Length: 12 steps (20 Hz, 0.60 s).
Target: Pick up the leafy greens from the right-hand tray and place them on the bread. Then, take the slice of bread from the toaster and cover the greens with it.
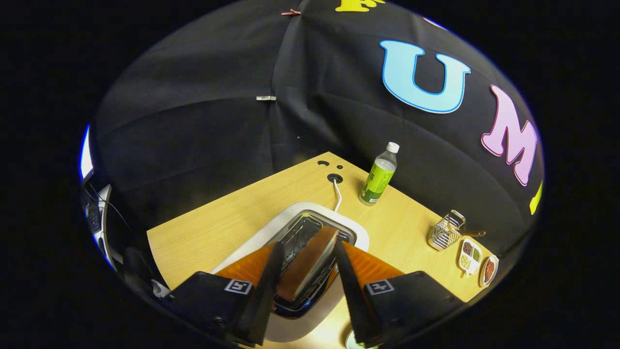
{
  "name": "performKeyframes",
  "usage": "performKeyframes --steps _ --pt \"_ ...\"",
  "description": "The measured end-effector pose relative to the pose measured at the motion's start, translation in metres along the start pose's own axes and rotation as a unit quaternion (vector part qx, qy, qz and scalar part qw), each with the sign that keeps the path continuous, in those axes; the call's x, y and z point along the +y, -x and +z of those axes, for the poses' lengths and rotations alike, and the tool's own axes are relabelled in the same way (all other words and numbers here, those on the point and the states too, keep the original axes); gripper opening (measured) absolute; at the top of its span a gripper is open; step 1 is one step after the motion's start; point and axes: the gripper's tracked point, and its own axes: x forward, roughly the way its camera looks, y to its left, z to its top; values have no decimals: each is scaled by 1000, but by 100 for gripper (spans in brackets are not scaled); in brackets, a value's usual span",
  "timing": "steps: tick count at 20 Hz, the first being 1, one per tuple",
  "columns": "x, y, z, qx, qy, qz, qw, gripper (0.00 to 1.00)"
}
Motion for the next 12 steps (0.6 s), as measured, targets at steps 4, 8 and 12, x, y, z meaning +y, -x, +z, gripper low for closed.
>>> performKeyframes --steps 4,8,12 --pt "-3 2 -5 13 5 -16 1000 43" --pt "-7 4 -11 39 -57 -21 997 25" --pt "-8 6 -4 45 -71 -9 996 17"
